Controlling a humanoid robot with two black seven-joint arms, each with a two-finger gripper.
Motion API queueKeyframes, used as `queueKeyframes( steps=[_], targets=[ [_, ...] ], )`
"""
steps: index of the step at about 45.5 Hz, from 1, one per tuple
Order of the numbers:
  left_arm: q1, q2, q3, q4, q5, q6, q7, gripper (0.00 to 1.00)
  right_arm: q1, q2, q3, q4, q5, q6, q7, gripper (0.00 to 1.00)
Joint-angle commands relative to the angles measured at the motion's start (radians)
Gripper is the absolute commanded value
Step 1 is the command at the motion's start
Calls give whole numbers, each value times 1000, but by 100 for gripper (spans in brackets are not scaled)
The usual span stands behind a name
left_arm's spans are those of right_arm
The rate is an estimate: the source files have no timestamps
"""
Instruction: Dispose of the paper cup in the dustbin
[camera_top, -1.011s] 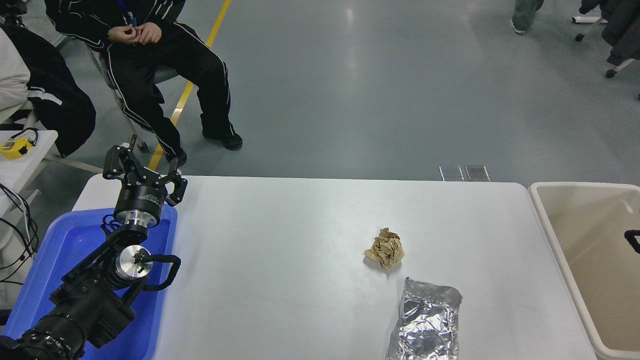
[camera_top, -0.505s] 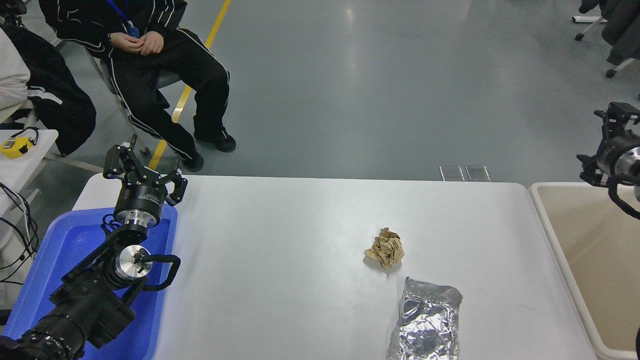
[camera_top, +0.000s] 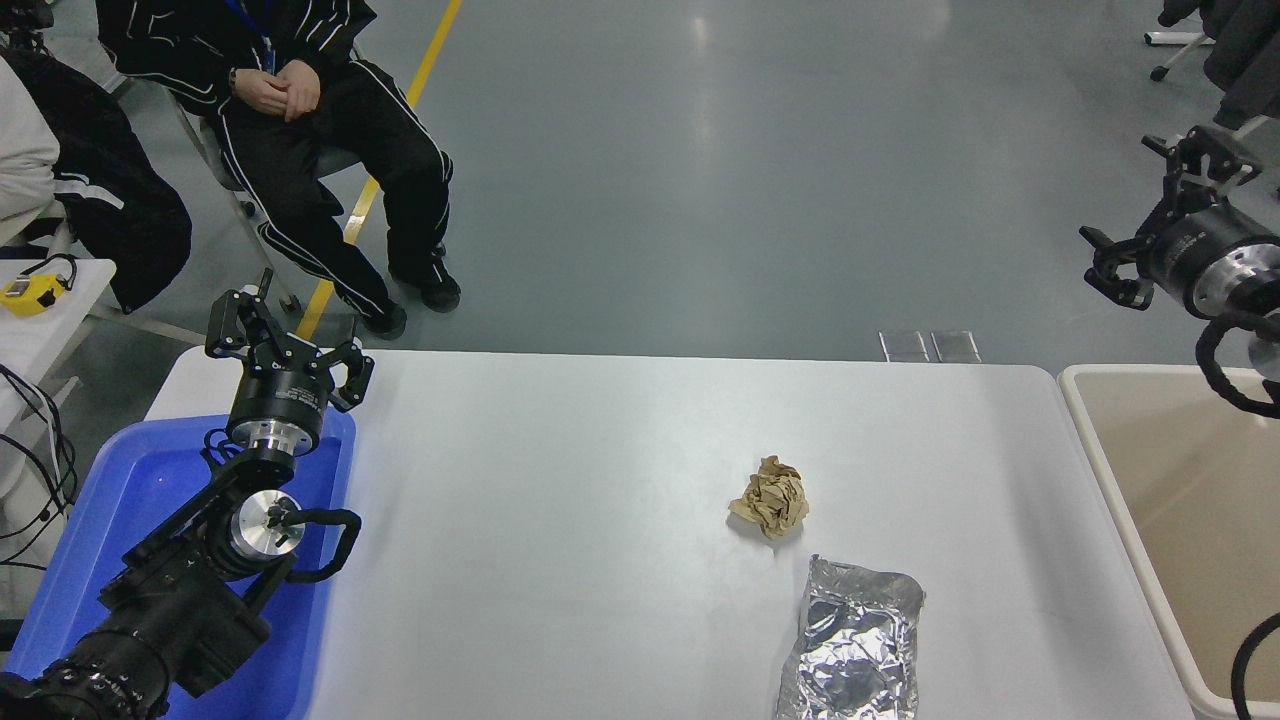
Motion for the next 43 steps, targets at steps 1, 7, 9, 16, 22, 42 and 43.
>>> queueKeyframes(
  steps=[1,7,9,16,22,42,43],
  targets=[
    [0,0,0,0,0,0,0,100,-134,62,86,53,-45,11,34,99],
    [0,0,0,0,0,0,0,100,-193,90,130,50,-44,19,34,99],
    [-1,0,0,0,0,0,0,100,-194,90,137,47,-44,19,32,99],
    [0,0,0,0,0,0,0,100,-236,143,217,49,-45,42,49,99],
    [-1,0,0,0,0,0,0,100,-234,166,223,24,-45,34,187,99],
    [-1,0,0,0,0,0,0,100,-164,236,174,-80,-45,42,209,99],
    [0,0,0,0,0,0,0,100,-165,236,173,-82,-45,40,209,99]
  ],
)
